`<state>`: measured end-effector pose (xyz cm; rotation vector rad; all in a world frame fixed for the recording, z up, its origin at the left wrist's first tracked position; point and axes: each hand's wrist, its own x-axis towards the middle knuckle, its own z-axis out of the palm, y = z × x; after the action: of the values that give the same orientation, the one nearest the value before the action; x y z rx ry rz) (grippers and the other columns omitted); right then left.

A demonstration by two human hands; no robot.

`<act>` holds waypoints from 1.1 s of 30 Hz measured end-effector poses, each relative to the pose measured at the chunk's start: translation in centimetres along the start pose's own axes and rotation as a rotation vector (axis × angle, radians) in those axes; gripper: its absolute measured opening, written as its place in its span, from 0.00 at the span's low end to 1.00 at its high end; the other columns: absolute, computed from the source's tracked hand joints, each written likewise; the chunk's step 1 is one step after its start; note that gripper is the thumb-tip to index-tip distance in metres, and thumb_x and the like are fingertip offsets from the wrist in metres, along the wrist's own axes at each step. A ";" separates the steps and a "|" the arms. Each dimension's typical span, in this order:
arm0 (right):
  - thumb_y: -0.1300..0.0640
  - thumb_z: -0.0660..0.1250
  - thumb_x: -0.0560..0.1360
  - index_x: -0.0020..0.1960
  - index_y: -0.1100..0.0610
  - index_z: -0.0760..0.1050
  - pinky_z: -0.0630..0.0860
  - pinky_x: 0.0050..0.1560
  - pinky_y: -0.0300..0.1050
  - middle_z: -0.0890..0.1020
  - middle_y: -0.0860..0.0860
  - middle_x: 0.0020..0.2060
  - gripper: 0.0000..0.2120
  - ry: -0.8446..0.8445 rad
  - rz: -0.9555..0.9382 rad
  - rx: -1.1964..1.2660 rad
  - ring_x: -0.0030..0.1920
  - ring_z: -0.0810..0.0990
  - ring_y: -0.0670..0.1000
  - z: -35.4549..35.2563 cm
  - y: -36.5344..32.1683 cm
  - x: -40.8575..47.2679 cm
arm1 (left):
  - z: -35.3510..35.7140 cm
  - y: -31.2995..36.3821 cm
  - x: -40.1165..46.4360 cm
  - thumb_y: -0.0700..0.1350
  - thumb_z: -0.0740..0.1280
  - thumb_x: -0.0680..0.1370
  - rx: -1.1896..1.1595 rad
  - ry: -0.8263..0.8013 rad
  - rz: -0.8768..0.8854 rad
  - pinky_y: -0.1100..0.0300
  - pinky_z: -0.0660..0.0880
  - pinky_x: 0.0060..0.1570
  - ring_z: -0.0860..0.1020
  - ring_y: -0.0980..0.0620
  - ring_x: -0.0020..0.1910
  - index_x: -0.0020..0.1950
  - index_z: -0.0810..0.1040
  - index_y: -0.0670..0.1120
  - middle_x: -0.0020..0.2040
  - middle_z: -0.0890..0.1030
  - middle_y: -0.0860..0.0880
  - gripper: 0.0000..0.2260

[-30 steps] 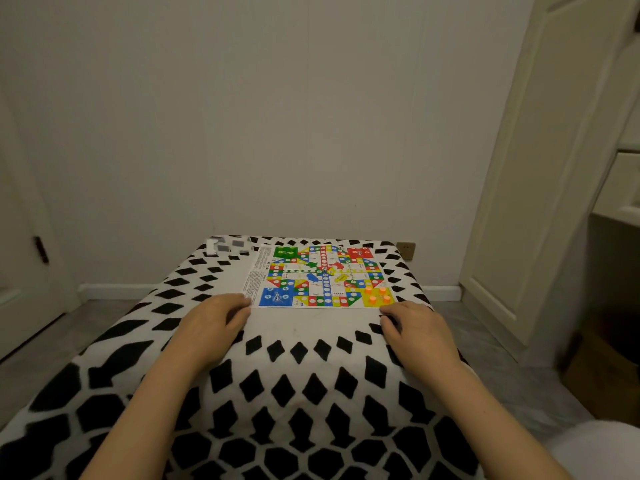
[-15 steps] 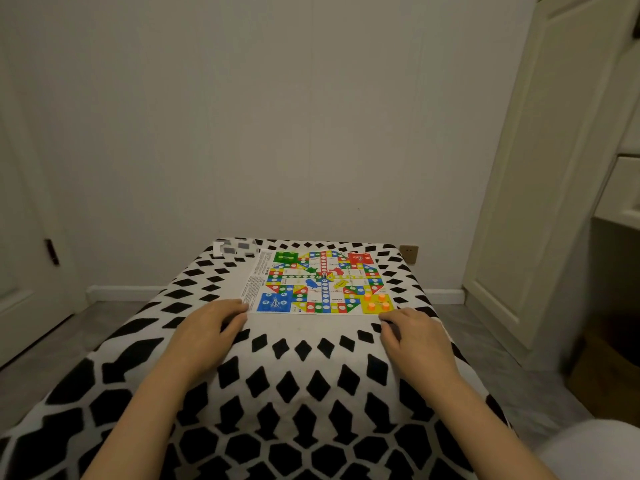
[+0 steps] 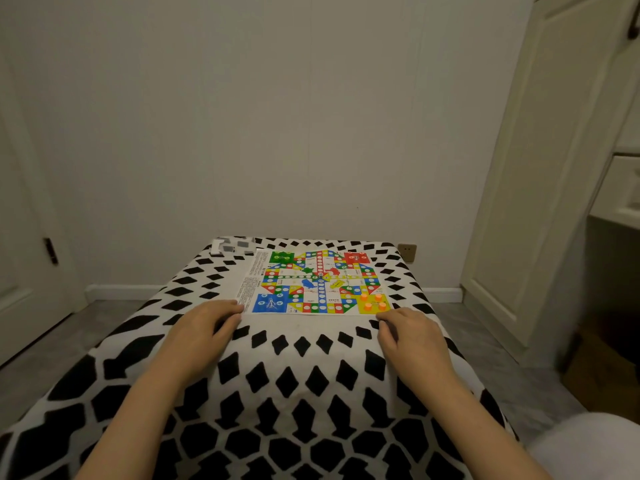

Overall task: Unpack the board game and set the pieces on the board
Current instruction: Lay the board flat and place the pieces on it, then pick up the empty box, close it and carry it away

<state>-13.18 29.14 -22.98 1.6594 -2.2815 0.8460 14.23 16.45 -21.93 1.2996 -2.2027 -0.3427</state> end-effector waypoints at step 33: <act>0.51 0.61 0.77 0.63 0.50 0.73 0.71 0.59 0.45 0.75 0.48 0.62 0.16 -0.107 -0.065 0.199 0.62 0.73 0.49 3.8 -7.7 12.6 | 0.4 1.3 9.9 0.50 0.63 0.78 0.043 0.017 0.005 0.55 0.69 0.63 0.70 0.53 0.65 0.60 0.75 0.51 0.65 0.74 0.52 0.12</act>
<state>-9.86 15.22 -17.54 1.8949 -2.2606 1.0220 9.34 8.49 -18.38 1.3143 -2.2099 -0.2834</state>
